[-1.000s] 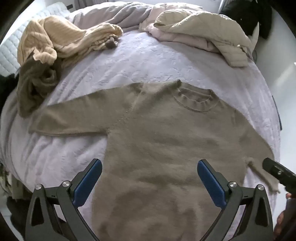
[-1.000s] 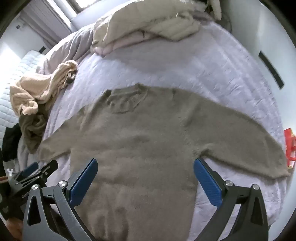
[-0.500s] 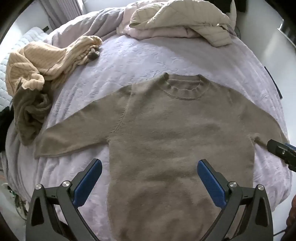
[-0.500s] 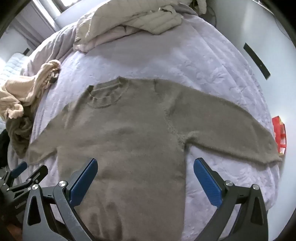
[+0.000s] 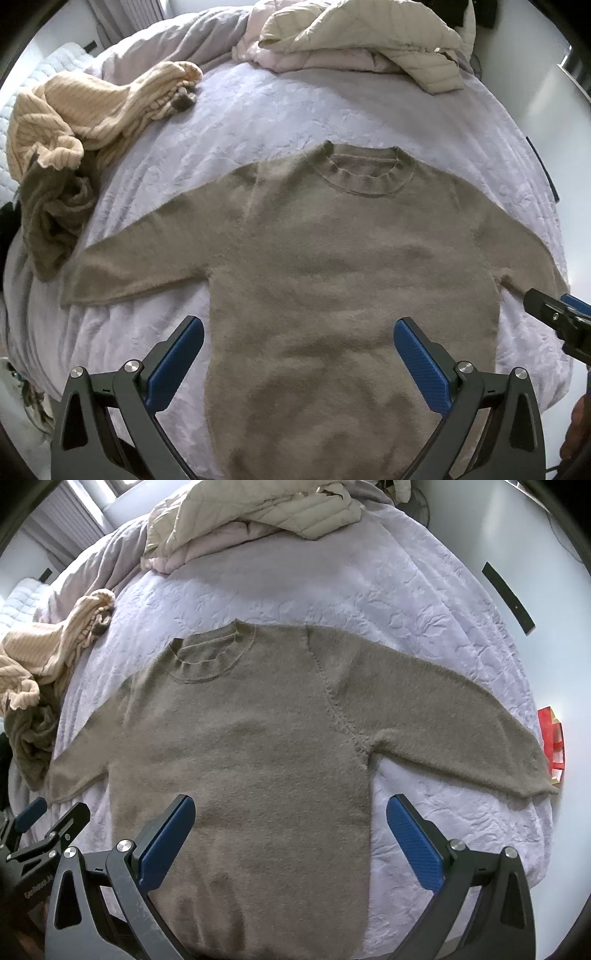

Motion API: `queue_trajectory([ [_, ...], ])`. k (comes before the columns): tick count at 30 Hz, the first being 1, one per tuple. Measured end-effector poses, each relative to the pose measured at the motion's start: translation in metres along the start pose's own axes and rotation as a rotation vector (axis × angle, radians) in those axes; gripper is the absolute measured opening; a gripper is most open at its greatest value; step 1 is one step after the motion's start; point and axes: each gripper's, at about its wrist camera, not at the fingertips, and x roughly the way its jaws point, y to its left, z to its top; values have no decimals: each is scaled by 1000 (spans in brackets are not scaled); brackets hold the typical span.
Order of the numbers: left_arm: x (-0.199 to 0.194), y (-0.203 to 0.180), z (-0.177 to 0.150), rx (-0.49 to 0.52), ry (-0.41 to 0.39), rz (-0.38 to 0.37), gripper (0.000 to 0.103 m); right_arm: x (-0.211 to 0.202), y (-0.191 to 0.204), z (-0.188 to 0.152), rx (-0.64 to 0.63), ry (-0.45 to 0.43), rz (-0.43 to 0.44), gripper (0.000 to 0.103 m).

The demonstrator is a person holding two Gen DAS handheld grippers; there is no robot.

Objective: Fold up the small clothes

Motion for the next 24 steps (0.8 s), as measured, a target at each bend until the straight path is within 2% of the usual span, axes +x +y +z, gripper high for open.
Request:
queue_trajectory([
  [24, 0, -1, 4, -26, 15, -14, 103, 2, -1, 2, -14, 18, -4, 103],
])
